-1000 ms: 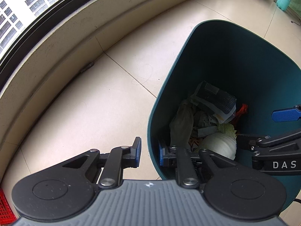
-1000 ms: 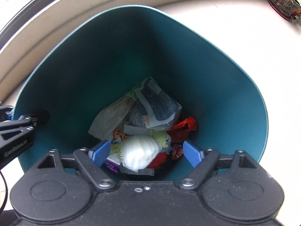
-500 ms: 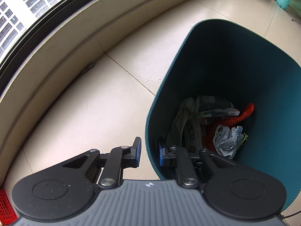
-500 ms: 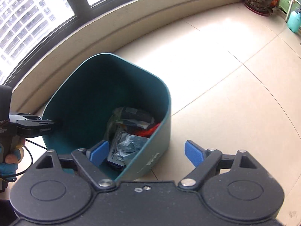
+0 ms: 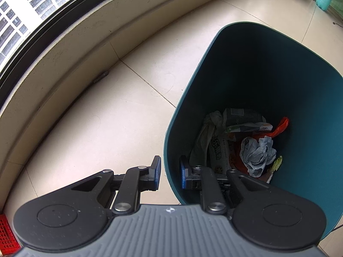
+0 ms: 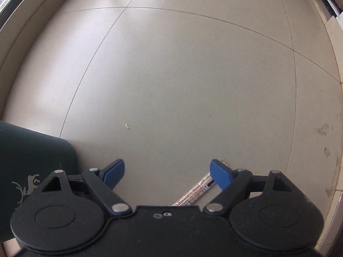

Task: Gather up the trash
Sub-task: 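Move the right gripper to the pink snack stick wrapper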

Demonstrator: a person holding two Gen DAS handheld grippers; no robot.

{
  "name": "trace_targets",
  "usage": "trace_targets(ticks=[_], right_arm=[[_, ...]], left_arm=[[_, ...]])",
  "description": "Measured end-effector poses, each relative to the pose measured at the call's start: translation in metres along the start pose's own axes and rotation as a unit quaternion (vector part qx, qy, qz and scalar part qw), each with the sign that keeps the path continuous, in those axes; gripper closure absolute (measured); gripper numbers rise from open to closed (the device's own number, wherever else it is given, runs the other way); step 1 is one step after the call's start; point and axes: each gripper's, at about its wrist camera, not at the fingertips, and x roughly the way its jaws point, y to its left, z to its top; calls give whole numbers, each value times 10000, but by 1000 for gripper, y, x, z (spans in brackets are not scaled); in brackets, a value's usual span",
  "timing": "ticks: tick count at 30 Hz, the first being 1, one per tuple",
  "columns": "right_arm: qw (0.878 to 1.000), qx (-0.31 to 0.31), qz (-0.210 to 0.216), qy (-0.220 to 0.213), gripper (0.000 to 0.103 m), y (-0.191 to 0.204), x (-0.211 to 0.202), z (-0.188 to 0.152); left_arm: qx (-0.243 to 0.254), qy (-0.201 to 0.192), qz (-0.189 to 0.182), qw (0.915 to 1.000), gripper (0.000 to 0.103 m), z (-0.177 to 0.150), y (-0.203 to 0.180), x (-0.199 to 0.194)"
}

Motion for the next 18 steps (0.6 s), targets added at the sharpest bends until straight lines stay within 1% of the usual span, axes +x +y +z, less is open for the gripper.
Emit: trace_targets(ticks=[3, 5, 6, 8, 10, 12, 13, 16, 18], right_arm=[[9982, 523, -156, 262, 18, -19, 33, -7], [9950, 883, -80, 458, 20, -29, 52, -15], [9932, 1010, -48, 572, 23, -31, 65, -21], [9914, 1102, -99, 704, 27, -30, 83, -29], [9899, 1177, -129, 784, 28, -36, 96, -35], [9882, 1260, -149, 858, 33, -38, 108, -38], [9870, 1338, -168, 877, 33, -35, 115, -53], [9852, 1423, -233, 921, 36, -39, 125, -56], [9843, 1450, -262, 975, 41, -42, 131, -57]], left_arm=[[16, -8, -6, 10000, 86, 0, 0, -1], [29, -14, 0, 10000, 86, 0, 0, -2], [33, -13, -2, 10000, 86, 0, 0, -2], [44, -7, 4, 10000, 86, -1, 0, -2], [82, -17, 3, 10000, 86, -1, -1, -2], [108, -29, 30, 9999, 86, -2, -2, -2], [116, -31, 37, 9999, 86, -2, -2, -1], [135, -21, 57, 9999, 86, -3, -3, 0], [172, -16, 65, 9998, 86, -3, -5, 1]])
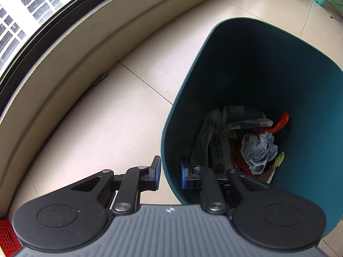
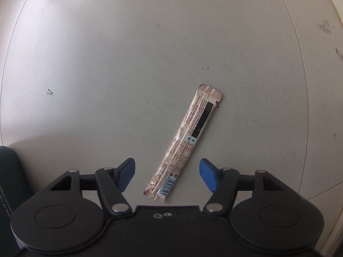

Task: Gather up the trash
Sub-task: 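Move the right gripper to the pink snack stick wrapper, then grasp the pink snack stick wrapper by its end with the right gripper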

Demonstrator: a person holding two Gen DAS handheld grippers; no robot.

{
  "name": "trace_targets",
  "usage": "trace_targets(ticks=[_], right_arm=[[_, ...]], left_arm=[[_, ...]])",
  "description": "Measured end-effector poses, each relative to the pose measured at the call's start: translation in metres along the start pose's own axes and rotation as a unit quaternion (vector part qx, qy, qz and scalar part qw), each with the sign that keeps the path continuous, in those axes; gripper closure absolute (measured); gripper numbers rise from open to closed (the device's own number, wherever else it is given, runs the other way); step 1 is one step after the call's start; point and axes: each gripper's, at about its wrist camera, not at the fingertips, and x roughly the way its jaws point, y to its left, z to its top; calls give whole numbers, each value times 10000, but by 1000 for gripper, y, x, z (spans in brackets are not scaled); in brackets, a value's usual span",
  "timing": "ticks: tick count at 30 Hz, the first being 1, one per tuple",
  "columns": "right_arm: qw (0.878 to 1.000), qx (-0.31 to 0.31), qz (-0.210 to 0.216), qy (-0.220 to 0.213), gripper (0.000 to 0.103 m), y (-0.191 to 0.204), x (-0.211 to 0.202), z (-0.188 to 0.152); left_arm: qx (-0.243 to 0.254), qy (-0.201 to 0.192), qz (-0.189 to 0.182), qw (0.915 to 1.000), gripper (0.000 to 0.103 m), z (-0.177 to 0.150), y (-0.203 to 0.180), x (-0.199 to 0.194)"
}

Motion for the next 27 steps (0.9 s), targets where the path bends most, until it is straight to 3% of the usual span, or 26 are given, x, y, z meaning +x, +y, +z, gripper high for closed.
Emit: trace_targets(ticks=[9, 16, 20, 27], right_arm=[[9996, 253, 59, 145, 68, -15, 20, -1], [9994, 327, 84, 98, 77, -17, 28, -4], [9996, 256, -113, 103, 80, -16, 30, -8], [9996, -160, 111, -211, 84, 5, -11, -3]], left_arm=[[123, -48, 54, 9999, 86, -1, -8, 0], [131, -57, 52, 9999, 86, -1, -8, -1], [127, -50, 41, 9999, 86, -2, -8, -1], [81, -42, -16, 10000, 86, -1, -4, -3]])
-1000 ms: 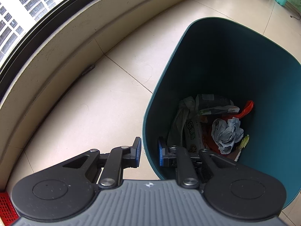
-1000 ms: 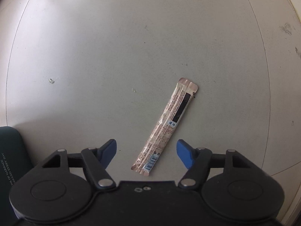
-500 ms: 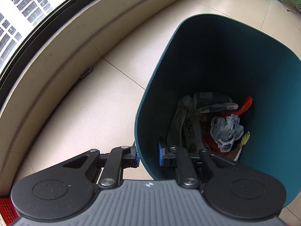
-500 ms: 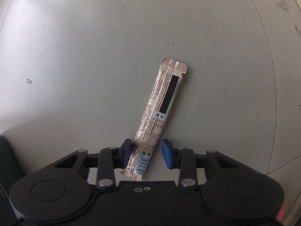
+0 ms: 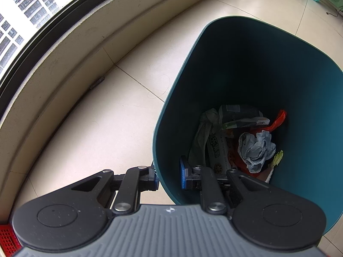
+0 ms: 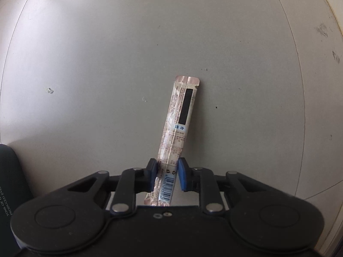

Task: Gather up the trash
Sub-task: 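Grasp the pink snack stick wrapper by its end with the right gripper, then carry the snack stick into the green bin and open the right gripper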

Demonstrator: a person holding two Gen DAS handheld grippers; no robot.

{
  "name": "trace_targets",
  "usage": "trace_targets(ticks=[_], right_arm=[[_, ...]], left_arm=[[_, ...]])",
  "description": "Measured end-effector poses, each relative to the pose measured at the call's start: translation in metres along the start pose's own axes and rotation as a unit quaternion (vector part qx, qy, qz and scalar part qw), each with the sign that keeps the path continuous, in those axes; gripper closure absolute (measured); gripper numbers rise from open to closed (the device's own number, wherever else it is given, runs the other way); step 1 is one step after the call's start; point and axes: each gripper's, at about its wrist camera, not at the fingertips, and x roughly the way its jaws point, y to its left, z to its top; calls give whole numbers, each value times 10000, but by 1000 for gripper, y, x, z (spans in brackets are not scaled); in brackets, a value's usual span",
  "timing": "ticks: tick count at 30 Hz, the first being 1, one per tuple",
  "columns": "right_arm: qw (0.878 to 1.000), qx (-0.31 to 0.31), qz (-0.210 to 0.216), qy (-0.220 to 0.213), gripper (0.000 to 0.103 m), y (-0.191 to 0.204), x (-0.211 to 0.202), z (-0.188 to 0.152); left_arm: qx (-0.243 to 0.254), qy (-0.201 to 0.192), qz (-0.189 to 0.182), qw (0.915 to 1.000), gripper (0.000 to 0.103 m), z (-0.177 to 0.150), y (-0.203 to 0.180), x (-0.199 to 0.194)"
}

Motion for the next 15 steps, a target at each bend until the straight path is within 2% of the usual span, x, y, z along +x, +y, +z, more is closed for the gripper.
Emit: trace_targets(ticks=[4, 7, 10, 15], right_arm=[[9974, -472, 440, -331, 87, 30, -46, 6], [9885, -1066, 863, -636, 87, 62, -94, 3], [9687, -1857, 1337, -961, 87, 97, -153, -13], [9298, -2917, 1833, -1297, 87, 138, -226, -51]], left_arm=[[-25, 10, -35, 10000, 86, 1, 3, -2], [-32, -9, -48, 10000, 86, 2, 5, -3], [-45, -27, -80, 10000, 86, 3, 6, -6], [-70, -34, -135, 9999, 86, 4, 8, -9]])
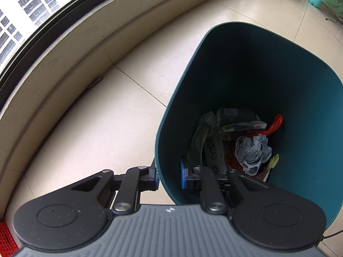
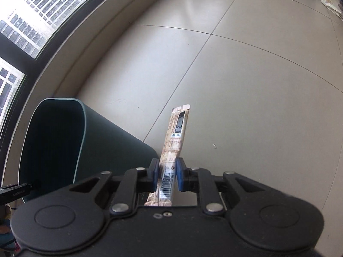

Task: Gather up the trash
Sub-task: 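Carry the snack stick into the green bin and open the right gripper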

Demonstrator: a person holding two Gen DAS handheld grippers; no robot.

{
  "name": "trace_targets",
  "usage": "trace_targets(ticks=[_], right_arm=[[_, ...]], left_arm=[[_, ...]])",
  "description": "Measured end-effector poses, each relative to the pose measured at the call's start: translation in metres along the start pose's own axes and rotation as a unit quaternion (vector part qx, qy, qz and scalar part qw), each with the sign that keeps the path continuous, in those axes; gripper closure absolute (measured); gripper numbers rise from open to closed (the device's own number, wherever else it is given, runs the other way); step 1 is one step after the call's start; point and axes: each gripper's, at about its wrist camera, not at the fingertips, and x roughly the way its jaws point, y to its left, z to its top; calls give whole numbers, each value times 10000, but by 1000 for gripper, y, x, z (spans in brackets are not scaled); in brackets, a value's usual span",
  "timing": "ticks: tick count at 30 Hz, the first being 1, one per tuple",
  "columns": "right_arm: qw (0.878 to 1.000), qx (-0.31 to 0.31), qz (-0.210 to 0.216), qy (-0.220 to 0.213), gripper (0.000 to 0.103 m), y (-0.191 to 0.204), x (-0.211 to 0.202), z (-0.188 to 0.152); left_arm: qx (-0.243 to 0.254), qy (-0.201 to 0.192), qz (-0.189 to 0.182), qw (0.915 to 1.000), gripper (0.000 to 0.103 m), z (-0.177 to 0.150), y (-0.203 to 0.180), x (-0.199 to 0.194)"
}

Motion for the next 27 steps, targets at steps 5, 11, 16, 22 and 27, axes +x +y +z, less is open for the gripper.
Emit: trace_targets(ticks=[5, 11, 16, 22, 27], right_arm=[[9945, -895, 531, -82, 87, 61, -28, 11], [9824, -1764, 611, 112, 87, 115, -3, 3], [9777, -2004, 318, 535, 87, 151, 29, 18], [9726, -2115, -285, 927, 96, 165, 83, 6], [9702, -2027, -494, 1231, 96, 164, 115, 3]], left_arm=[[-27, -25, -33, 10000, 86, 1, 2, -4], [-114, -58, -85, 9999, 86, 2, 8, -8], [-134, -56, -111, 9998, 86, 3, 10, -9], [-138, -49, -136, 9998, 86, 2, 11, -10], [-163, -6, -142, 9998, 86, 4, 11, -7]])
